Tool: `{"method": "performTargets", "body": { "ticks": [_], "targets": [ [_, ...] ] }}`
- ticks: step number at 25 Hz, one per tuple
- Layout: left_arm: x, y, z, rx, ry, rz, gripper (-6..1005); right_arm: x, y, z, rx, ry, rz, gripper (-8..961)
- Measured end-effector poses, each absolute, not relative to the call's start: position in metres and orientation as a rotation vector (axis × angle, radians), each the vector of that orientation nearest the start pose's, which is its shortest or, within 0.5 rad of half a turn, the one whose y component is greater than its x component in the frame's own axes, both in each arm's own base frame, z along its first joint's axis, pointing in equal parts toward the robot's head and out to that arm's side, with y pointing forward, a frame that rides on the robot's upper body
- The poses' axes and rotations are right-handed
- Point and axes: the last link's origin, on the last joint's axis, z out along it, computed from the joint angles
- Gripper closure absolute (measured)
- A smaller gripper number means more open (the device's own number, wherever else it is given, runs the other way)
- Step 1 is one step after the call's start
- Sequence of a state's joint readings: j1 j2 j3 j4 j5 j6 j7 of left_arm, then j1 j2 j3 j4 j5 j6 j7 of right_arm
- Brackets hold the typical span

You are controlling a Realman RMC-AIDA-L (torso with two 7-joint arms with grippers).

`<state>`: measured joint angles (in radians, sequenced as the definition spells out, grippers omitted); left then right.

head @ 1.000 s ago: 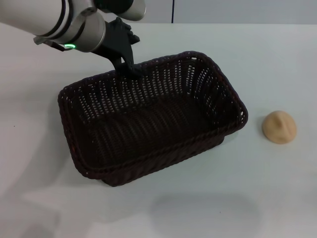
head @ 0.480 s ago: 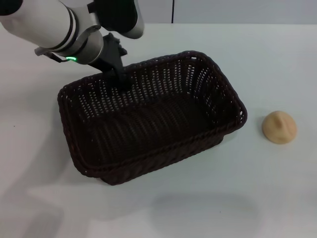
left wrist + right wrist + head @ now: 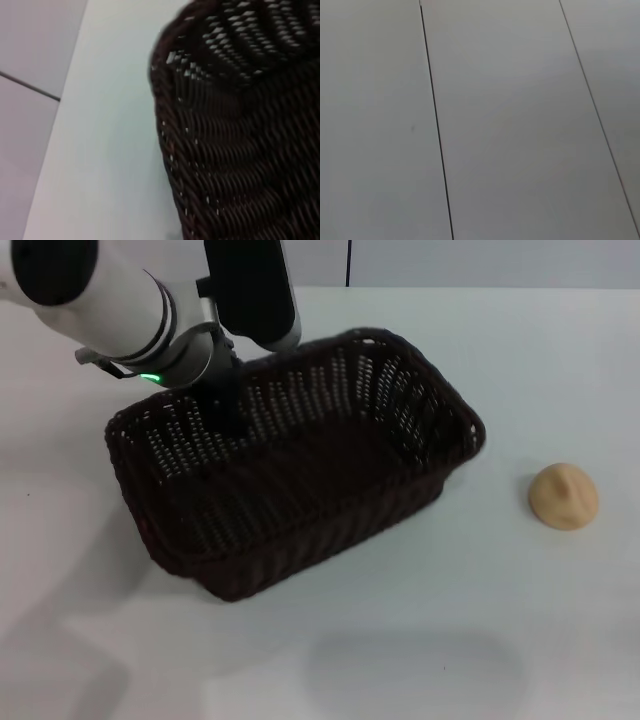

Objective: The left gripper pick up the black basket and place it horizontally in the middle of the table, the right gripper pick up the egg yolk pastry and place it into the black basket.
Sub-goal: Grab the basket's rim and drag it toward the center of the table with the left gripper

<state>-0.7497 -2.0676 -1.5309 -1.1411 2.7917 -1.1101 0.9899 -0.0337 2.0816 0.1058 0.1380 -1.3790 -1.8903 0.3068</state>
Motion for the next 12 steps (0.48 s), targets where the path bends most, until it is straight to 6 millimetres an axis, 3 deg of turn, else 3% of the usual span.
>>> {"method": "performTargets", "body": {
  "ticks": [2, 8, 12],
  "targets": [
    [-0.152, 0.415, -0.035, -2.507, 0.1, 0.739, 225, 0.382, 0.12, 0.049, -1.082, 0.468, 0.847, 137],
    [-0.148, 0.414, -0.037, -2.511, 0.13, 0.751, 383, 0.382, 0.12, 0.049, -1.082, 0.468, 0.847, 137],
    [-0.145, 0.411, -0.04, -2.519, 0.17, 0.758, 409, 0.382, 0.12, 0.049, -1.082, 0.468, 0.847, 138]
  ]
}}
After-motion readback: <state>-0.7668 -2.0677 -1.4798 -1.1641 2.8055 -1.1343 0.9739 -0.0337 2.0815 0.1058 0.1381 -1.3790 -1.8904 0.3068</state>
